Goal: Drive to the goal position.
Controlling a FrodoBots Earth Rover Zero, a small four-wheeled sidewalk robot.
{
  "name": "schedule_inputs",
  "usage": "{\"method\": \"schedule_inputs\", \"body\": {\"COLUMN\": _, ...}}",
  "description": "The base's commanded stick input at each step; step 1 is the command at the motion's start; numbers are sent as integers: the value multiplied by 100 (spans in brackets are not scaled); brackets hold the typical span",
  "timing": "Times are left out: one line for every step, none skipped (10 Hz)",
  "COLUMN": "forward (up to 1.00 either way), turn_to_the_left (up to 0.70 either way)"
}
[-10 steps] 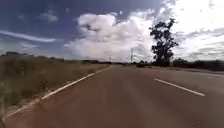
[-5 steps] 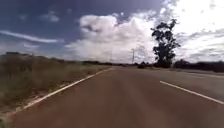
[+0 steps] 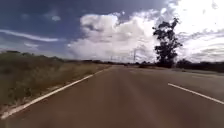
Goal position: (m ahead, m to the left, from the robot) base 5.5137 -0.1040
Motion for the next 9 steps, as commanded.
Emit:
{"method": "schedule_inputs", "body": {"forward": 100, "turn_to_the_left": 0}}
{"method": "schedule_inputs", "body": {"forward": 100, "turn_to_the_left": 0}}
{"method": "schedule_inputs", "body": {"forward": 100, "turn_to_the_left": 0}}
{"method": "schedule_inputs", "body": {"forward": 100, "turn_to_the_left": 0}}
{"method": "schedule_inputs", "body": {"forward": 100, "turn_to_the_left": 0}}
{"method": "schedule_inputs", "body": {"forward": 100, "turn_to_the_left": 0}}
{"method": "schedule_inputs", "body": {"forward": 100, "turn_to_the_left": 0}}
{"method": "schedule_inputs", "body": {"forward": 100, "turn_to_the_left": -37}}
{"method": "schedule_inputs", "body": {"forward": 100, "turn_to_the_left": -38}}
